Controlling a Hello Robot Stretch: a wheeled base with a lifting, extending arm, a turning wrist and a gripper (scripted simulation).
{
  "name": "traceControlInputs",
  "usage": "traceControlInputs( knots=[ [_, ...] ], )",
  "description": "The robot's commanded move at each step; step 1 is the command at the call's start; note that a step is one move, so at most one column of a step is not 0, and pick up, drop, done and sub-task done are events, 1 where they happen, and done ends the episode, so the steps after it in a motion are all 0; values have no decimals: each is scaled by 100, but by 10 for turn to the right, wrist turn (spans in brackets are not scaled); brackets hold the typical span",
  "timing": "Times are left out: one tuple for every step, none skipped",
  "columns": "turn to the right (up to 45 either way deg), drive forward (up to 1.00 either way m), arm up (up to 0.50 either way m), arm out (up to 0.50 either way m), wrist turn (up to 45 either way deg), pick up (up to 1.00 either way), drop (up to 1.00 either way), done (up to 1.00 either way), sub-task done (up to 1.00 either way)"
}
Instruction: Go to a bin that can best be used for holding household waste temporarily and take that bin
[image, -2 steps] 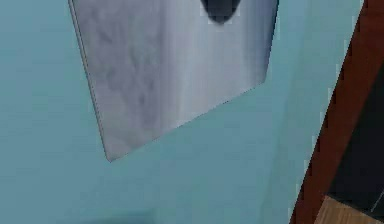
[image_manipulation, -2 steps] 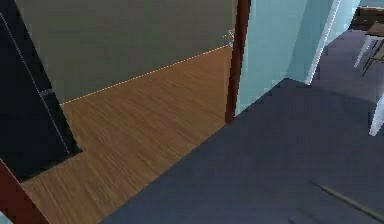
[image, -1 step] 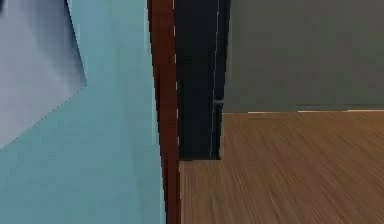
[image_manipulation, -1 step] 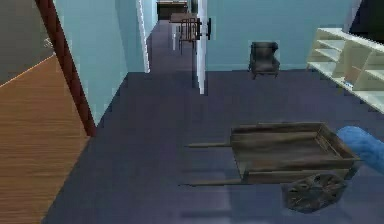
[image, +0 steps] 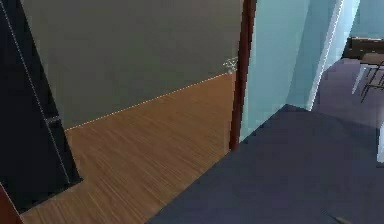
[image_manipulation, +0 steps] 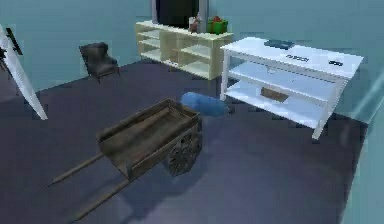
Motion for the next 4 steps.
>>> traceControlInputs(
  knots=[
    [450,0,0,0,0,0,0,0,0],
    [90,0,0,0,0,0,0,0,0],
    [0,0,10,0,0,0,0,0,0],
    [0,0,0,34,0,0,0,0,0]
  ],
)
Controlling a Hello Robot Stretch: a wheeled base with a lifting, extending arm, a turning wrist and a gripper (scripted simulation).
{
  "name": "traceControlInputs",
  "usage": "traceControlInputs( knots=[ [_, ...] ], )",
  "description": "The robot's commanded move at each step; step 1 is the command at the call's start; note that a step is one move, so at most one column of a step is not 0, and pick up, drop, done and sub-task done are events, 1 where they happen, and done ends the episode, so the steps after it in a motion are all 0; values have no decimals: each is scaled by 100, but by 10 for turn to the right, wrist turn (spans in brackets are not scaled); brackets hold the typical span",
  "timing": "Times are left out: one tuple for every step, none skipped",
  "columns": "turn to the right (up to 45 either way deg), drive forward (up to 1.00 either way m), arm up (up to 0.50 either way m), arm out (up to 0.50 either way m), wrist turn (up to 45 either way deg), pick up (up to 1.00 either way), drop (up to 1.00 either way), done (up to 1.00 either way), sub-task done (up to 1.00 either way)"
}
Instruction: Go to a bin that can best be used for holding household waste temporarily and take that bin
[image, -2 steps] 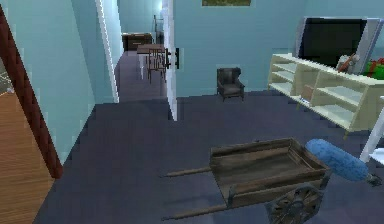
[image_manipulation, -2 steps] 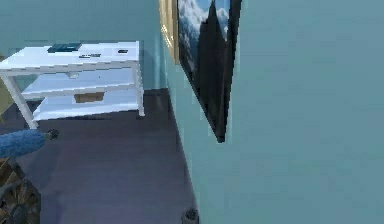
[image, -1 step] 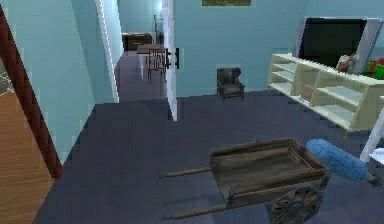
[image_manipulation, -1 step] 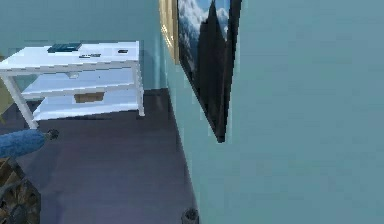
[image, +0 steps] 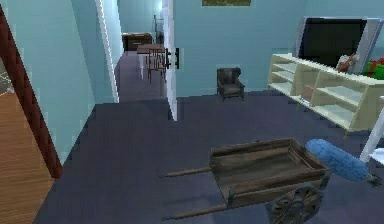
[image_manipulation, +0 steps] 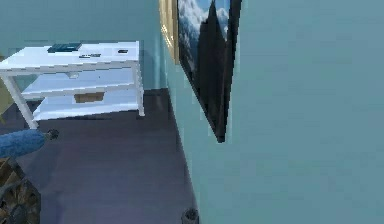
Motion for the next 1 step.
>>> traceControlInputs(
  knots=[
    [0,0,0,0,450,0,0,0,0]
  ],
)
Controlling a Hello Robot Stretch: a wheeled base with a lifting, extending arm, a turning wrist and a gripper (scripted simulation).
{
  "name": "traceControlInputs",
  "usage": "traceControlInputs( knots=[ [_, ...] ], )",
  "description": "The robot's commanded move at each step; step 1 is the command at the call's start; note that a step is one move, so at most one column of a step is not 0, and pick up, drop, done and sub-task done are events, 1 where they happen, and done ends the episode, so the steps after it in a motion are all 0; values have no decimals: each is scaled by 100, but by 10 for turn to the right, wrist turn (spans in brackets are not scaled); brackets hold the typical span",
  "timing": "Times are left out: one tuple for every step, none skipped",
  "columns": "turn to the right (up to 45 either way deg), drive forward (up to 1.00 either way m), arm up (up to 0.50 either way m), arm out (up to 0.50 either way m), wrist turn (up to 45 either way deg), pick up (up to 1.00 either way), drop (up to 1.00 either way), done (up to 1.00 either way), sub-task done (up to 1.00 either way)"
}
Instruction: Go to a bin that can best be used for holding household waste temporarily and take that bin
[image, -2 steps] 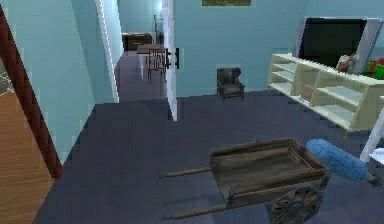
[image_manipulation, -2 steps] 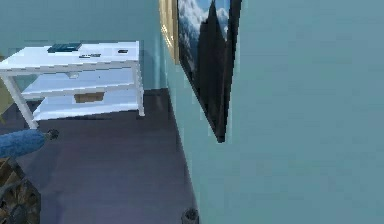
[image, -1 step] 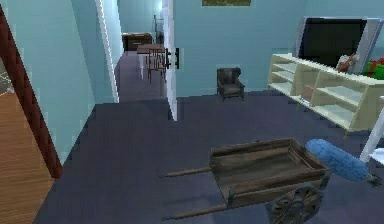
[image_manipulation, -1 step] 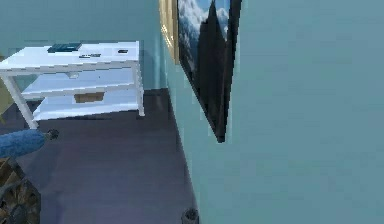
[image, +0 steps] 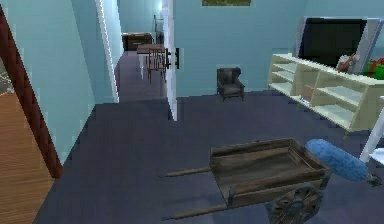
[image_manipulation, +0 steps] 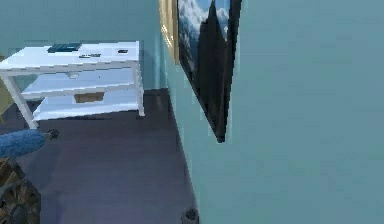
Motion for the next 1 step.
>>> traceControlInputs(
  knots=[
    [0,0,0,0,450,0,0,0,0]
  ],
)
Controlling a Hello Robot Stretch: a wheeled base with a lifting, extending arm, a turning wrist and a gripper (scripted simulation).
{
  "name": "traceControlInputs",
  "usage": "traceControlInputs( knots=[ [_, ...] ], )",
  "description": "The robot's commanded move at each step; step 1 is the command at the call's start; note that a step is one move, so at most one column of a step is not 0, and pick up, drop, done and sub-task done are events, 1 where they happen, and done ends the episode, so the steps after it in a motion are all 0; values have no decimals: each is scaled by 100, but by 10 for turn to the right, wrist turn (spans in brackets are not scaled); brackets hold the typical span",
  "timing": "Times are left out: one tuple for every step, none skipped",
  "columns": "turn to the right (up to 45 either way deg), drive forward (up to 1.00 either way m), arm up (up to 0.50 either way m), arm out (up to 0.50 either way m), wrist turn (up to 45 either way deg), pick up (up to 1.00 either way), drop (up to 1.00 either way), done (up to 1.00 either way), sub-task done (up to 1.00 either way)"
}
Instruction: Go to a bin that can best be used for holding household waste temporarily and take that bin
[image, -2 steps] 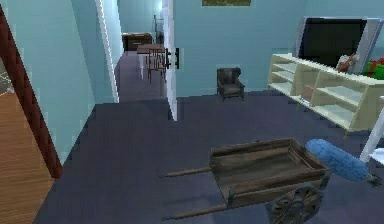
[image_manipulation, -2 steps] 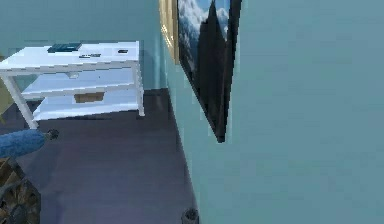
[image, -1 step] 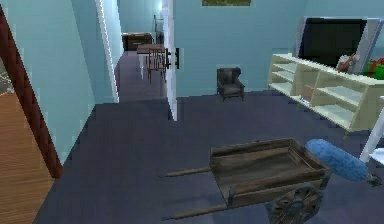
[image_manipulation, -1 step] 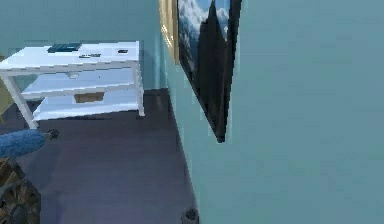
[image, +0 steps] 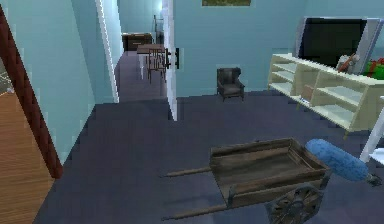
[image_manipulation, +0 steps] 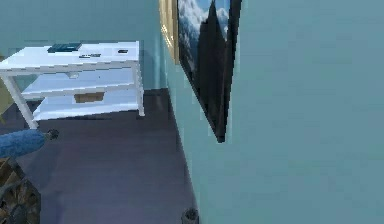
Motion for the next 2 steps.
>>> traceControlInputs(
  knots=[
    [0,0,0,0,450,0,0,0,0],
    [0,0,0,0,450,0,0,0,0]
  ],
)
